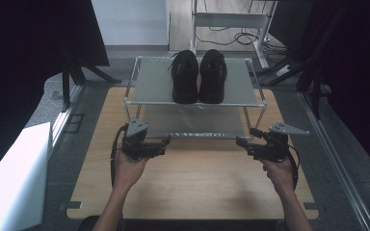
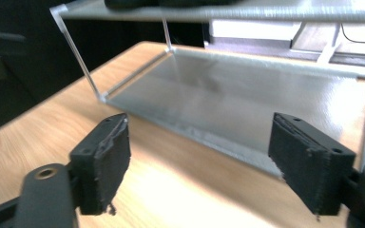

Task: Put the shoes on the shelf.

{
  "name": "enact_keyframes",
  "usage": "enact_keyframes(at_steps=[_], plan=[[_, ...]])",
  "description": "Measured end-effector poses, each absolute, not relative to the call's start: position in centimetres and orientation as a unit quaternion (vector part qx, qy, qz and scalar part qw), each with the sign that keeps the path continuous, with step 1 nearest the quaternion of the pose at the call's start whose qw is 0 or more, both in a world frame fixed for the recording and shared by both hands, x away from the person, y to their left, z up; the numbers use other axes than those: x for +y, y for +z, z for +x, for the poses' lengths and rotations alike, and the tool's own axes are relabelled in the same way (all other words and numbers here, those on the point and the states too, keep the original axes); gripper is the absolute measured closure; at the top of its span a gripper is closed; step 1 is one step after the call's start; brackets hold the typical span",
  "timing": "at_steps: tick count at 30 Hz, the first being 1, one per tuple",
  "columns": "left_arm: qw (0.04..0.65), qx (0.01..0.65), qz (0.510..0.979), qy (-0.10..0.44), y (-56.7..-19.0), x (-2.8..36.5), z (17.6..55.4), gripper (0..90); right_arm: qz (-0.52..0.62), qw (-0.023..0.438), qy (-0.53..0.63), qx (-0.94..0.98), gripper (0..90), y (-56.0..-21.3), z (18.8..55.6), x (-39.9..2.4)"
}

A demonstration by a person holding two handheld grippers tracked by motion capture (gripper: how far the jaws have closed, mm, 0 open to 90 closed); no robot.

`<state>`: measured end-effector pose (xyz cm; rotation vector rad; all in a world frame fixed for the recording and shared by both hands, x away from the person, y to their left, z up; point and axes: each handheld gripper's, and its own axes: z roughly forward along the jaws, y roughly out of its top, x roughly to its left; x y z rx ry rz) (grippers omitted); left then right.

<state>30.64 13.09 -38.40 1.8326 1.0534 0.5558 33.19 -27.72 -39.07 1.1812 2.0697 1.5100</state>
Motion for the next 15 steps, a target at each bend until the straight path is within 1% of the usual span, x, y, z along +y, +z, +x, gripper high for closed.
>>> enact_keyframes(at_steps=[2, 4, 6, 9, 15], plan=[[0.450, 0.423, 0.751, 0.233, -39.1, 13.1, 30.0, 3.3, 0.412, 0.163, 0.519, 0.731, 18.0, -39.7, 32.5, -28.0], [0.443, 0.421, 0.755, 0.238, -39.9, 13.2, 29.4, 2.6, 0.407, 0.167, 0.510, 0.739, 15.0, -40.5, 31.9, -28.2], [0.435, 0.421, 0.760, 0.238, -40.7, 13.3, 29.0, 1.8, 0.403, 0.169, 0.502, 0.746, 13.9, -41.1, 31.5, -28.3], [0.427, 0.420, 0.766, 0.233, -42.1, 13.4, 28.4, 0.4, 0.397, 0.171, 0.488, 0.758, 13.2, -42.2, 30.7, -28.4], [0.433, 0.422, 0.769, 0.208, -45.2, 13.7, 27.2, 0.0, 0.405, 0.159, 0.464, 0.772, 7.1, -44.7, 29.7, -28.3]])
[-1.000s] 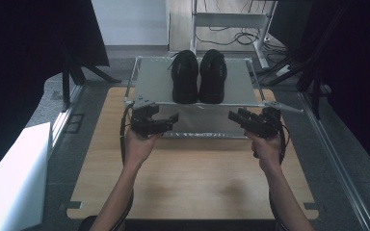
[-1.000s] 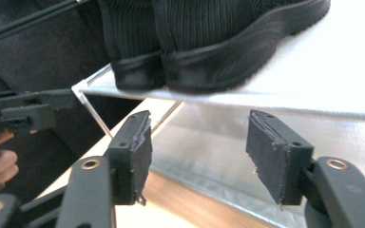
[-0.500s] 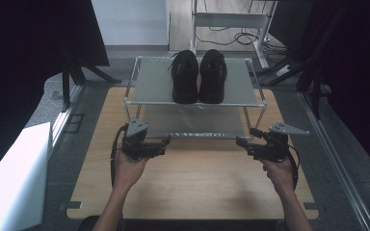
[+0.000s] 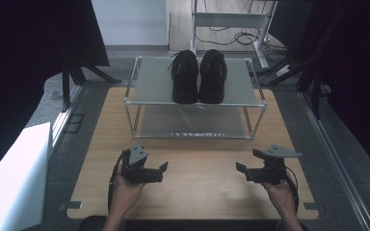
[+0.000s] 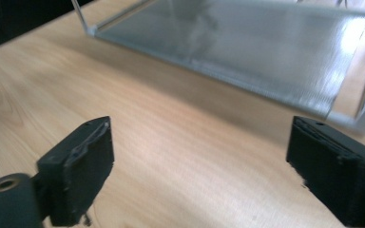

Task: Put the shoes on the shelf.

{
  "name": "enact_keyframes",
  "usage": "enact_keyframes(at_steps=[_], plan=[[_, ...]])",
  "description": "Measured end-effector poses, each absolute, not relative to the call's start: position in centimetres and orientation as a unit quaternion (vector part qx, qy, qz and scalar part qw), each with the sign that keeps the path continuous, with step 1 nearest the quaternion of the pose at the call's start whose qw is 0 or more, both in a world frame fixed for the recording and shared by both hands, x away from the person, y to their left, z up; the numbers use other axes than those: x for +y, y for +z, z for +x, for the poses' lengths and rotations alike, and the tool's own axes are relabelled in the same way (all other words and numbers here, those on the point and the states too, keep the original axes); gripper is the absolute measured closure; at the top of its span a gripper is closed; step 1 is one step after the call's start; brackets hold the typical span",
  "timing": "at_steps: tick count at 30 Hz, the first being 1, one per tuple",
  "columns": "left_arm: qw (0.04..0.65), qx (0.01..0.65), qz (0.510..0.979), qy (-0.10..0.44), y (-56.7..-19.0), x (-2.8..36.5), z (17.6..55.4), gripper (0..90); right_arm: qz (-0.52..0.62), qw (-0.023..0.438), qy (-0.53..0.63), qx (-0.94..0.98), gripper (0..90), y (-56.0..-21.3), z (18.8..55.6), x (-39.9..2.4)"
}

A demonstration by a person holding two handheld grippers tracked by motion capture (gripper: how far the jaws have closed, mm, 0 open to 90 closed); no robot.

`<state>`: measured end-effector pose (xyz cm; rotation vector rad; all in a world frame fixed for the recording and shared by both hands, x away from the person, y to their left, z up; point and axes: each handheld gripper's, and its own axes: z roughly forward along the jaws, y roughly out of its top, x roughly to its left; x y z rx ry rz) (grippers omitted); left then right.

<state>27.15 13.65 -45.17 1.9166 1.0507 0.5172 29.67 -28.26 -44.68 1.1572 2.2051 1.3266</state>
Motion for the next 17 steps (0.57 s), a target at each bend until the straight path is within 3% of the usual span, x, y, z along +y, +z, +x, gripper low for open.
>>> enact_keyframes(at_steps=[7, 17], plan=[[0.401, 0.403, 0.797, 0.205, -48.4, 13.1, 26.1, 0.0, 0.407, 0.152, 0.431, 0.791, 1.4, -47.6, 29.3, -28.0], [0.330, 0.412, 0.828, 0.189, -51.0, 12.7, 26.2, 0.0, 0.398, 0.153, 0.370, 0.825, 1.6, -50.7, 29.3, -28.1]])
